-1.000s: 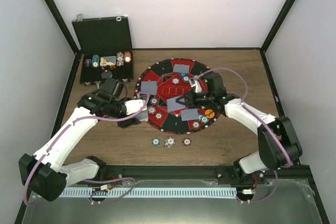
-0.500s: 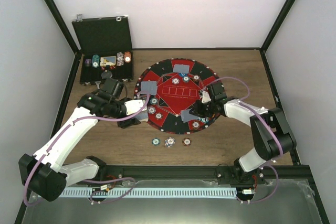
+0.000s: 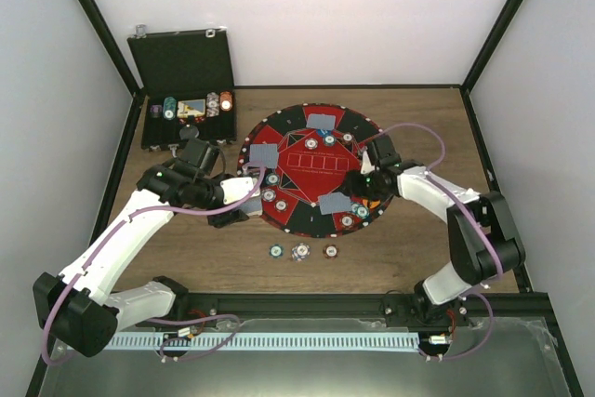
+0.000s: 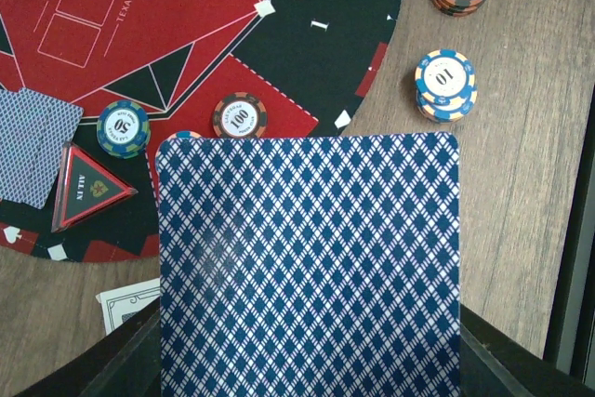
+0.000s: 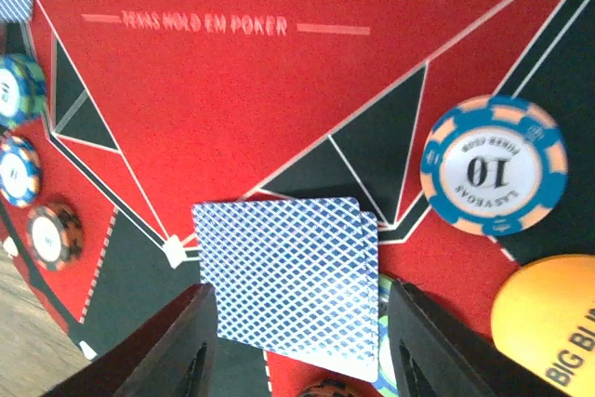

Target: Distribute texas hold em gaming equipment

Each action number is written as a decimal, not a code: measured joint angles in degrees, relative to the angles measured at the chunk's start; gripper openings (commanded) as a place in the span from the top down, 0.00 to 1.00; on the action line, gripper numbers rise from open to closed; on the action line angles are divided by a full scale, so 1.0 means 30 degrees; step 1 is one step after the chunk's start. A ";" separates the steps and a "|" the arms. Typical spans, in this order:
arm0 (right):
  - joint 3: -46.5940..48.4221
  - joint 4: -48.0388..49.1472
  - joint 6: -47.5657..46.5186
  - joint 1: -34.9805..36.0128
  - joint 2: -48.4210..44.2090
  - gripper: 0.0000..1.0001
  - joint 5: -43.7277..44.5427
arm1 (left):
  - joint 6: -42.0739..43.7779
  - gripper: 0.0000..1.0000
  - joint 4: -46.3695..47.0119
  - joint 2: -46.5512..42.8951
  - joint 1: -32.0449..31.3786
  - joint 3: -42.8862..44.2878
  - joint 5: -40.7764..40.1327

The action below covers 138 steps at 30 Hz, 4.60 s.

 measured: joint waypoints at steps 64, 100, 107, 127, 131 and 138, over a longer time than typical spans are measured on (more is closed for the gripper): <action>0.3599 0.8714 0.7264 0.7315 0.2244 0.39 -1.0775 | 0.0386 0.90 -0.0204 -0.0291 0.0000 0.0197 0.0321; 0.3745 0.8400 0.6492 0.7038 0.2812 0.53 -1.2036 | 0.0444 0.90 -0.0736 -0.0291 0.0007 0.0204 -0.0175; 0.3585 0.8473 0.7155 0.6907 0.1770 0.87 -1.1897 | 0.0495 0.90 -0.0656 -0.0291 0.0007 0.0488 -0.0080; 0.4976 0.2302 0.3971 0.4779 0.0036 0.99 -0.9959 | 0.0831 0.92 -0.0015 -0.0255 0.0007 -0.0889 -0.1435; 0.6827 -0.0481 0.2178 0.3745 -0.0102 0.99 -0.8298 | 0.0823 0.92 0.0080 -0.0095 0.0007 -0.0903 -0.1537; 1.0346 -0.2382 -0.1617 0.3891 0.0641 0.99 -0.1457 | 0.0627 0.93 -0.0029 -0.0138 0.0007 -0.0903 -0.1515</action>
